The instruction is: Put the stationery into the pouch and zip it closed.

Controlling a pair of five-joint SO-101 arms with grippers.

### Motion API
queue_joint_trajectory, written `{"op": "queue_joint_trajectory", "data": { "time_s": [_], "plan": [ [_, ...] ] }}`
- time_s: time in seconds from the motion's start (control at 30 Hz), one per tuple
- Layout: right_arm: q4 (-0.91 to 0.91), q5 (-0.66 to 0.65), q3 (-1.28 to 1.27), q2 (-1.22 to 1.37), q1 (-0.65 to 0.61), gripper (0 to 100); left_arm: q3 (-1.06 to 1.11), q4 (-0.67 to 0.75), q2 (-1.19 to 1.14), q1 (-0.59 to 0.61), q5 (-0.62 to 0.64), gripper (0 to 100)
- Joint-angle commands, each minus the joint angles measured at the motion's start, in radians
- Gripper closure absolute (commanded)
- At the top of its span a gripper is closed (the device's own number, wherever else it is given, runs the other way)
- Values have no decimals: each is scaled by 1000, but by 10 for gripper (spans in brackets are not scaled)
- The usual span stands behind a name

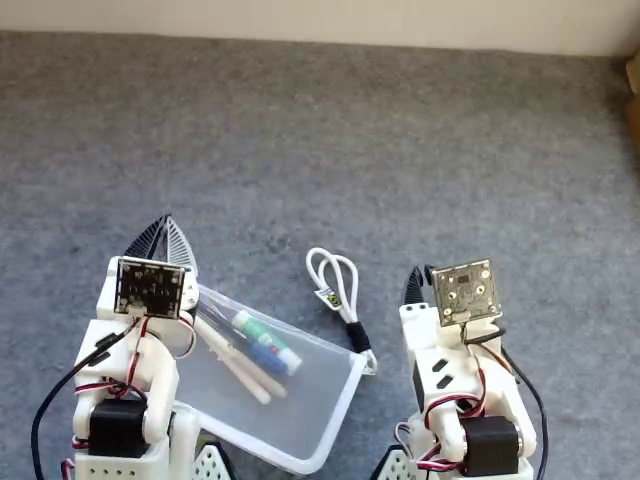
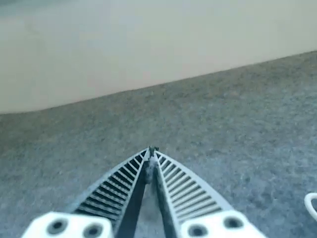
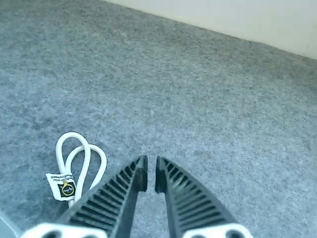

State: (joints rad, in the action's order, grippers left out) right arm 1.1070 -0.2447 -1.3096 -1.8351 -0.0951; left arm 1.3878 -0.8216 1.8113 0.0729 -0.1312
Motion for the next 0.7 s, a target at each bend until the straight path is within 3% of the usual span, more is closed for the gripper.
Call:
{"op": "queue_joint_trajectory", "data": {
  "time_s": [0.0,0.27,0.5,0.67],
  "plan": [
    [-30,-17,5,-2,-10,978,-35,-87,13,44,8,994],
    [-122,-17,5,-2,-12,978,-28,-247,13,45,6,993],
    [-119,160,-48,-2,-12,981,102,-227,13,42,5,993],
    [-119,167,-180,-2,-8,984,179,-163,13,42,5,993]
  ]
}}
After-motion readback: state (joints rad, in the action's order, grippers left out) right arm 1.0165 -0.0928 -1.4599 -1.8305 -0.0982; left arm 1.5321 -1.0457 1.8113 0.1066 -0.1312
